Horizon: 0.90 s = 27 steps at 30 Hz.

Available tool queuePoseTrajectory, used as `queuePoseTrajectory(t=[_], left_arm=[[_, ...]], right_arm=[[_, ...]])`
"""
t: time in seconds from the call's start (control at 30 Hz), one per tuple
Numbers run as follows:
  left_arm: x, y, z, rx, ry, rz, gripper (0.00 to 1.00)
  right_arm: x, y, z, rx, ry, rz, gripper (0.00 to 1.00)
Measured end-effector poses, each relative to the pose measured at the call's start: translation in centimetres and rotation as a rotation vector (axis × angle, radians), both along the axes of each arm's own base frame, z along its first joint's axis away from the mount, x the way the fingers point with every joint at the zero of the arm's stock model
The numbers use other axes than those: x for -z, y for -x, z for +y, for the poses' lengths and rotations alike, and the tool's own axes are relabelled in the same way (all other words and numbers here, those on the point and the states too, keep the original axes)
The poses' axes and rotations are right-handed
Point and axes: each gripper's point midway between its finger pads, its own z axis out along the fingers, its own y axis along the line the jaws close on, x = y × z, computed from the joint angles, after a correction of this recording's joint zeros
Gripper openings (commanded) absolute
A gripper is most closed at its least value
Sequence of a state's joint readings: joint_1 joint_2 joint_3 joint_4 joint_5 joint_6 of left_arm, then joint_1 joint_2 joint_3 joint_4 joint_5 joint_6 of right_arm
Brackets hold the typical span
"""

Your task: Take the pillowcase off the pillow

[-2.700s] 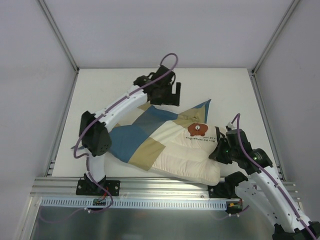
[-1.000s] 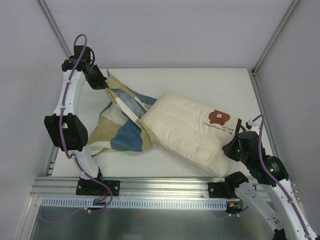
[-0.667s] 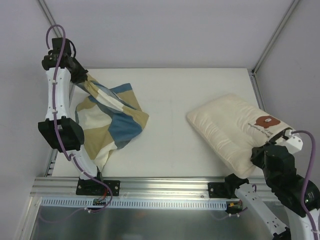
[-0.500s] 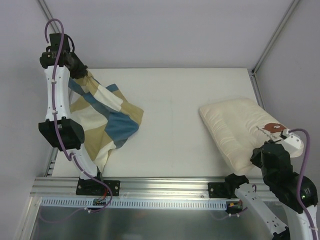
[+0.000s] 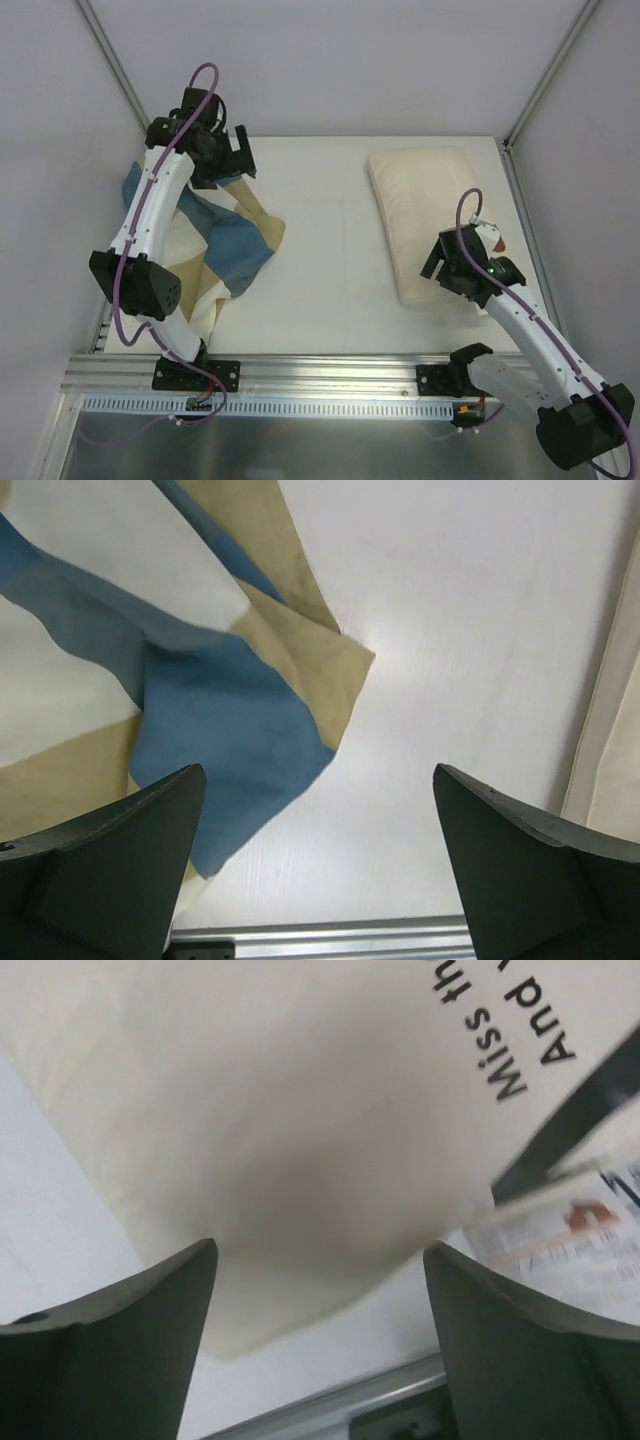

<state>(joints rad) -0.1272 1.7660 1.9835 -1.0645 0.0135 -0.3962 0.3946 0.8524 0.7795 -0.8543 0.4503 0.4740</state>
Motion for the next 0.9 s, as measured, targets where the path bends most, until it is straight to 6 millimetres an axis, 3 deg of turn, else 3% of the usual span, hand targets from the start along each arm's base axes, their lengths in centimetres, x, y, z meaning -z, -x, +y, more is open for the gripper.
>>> queuePoseTrajectory(t=[0.03, 0.13, 0.23, 0.37, 0.5, 0.7, 0.9], left_arm=[[0.0, 1.4, -1.0, 0.028, -0.003, 0.010, 0.99], [-0.4, 5.5, -2.8, 0.092, -0.008, -0.002, 0.99], [-0.7, 9.6, -3.5, 0.130, 0.000, -0.034, 0.99], [0.2, 14.7, -3.6, 0.154, 0.029, -0.072, 0.99], [2.7, 18.3, -2.6, 0.136, 0.052, -0.081, 0.99], [5.9, 21.4, -1.9, 0.111, 0.084, -0.080, 0.99], [7.8, 22.6, -2.1, 0.108, 0.122, -0.064, 0.99]], right_arm=[[0.5, -0.5, 0.6, -0.016, -0.009, 0.022, 0.99], [0.5, -1.5, 1.8, -0.049, -0.054, 0.003, 0.96], [-1.2, -1.8, 2.0, -0.066, -0.083, -0.076, 0.96], [-3.5, -1.8, 1.7, -0.079, -0.086, -0.154, 0.96], [-4.6, -1.5, 0.7, -0.073, -0.046, -0.178, 0.96], [-5.0, -0.6, -0.9, -0.042, 0.016, -0.183, 0.96], [-5.6, 0.1, -1.9, -0.014, 0.031, -0.229, 0.96]])
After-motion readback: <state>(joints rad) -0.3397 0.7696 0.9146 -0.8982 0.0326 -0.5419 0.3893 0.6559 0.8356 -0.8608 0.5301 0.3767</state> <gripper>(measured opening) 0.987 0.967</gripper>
